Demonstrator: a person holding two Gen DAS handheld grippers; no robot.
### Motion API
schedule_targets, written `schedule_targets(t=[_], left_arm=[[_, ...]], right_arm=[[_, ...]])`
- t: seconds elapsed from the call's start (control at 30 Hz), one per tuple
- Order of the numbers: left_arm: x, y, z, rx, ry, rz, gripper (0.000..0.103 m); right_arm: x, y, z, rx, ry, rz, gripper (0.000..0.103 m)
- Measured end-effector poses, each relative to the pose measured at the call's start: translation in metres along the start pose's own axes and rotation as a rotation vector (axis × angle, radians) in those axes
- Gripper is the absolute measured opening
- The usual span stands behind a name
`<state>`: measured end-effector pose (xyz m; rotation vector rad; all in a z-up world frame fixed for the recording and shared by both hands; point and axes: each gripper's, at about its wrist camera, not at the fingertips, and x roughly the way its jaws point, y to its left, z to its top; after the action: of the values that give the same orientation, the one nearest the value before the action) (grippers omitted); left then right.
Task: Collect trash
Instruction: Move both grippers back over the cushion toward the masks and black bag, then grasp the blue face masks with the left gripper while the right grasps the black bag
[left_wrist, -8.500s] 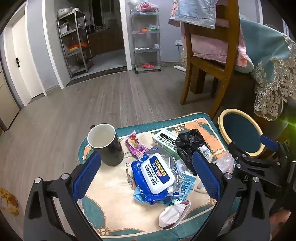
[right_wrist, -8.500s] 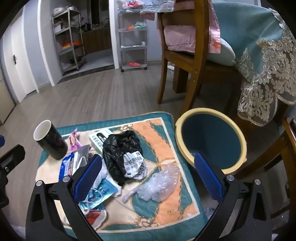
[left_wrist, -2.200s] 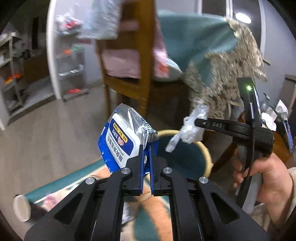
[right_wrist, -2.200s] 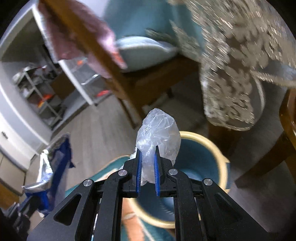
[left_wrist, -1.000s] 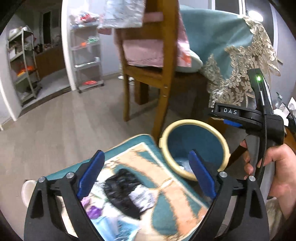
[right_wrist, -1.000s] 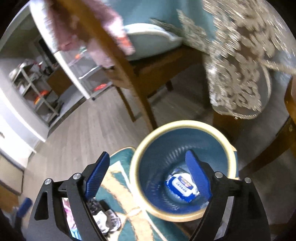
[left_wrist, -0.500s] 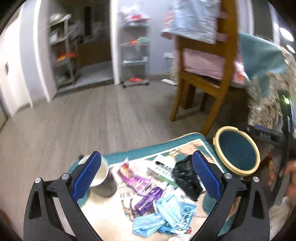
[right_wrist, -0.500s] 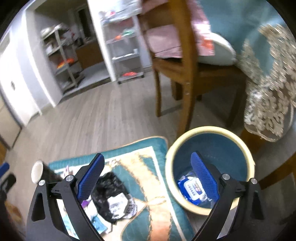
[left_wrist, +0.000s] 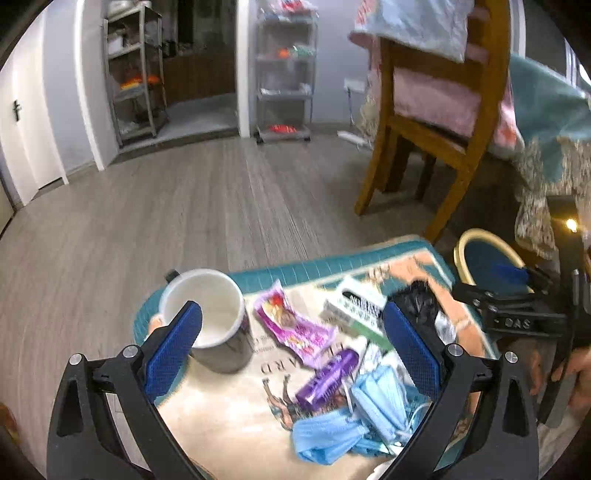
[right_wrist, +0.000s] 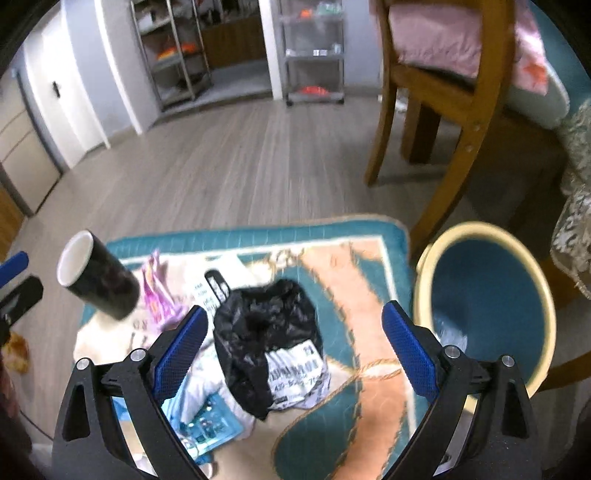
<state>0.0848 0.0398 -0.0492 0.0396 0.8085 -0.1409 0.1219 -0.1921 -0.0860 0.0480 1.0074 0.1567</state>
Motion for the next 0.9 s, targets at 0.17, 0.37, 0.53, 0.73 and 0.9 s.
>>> schedule_targets(t=[0.17,0.37,0.53,0.73,0.9], left_arm=[[0.021,-0.026,-0.019,0.1,0.063,-0.013,0.097],[0.05,-0.044,-0.043,0.067,0.197,-0.068,0.097],[0.063,-0.053,-0.054,0.072,0.269,-0.09,0.09],[0.071,-0.049,-0.06,0.036,0.317,-0.121,0.081],[0.075,-0.05,-0.063,0.048,0.33,-0.109,0.064]], right_arm=[[0.02,-0.007,-0.009,0.073,0.078,0.024,0.095],[0.02,-0.012,-0.012,0.096,0.092,0.024,0.095],[0.021,-0.017,-0.013,0.098,0.094,0.039,0.094],[0.027,-0.018,-0.011,0.127,0.092,0.1,0.08],[0.039,-0.008,-0.012,0.134,0.128,0.17,0.059]])
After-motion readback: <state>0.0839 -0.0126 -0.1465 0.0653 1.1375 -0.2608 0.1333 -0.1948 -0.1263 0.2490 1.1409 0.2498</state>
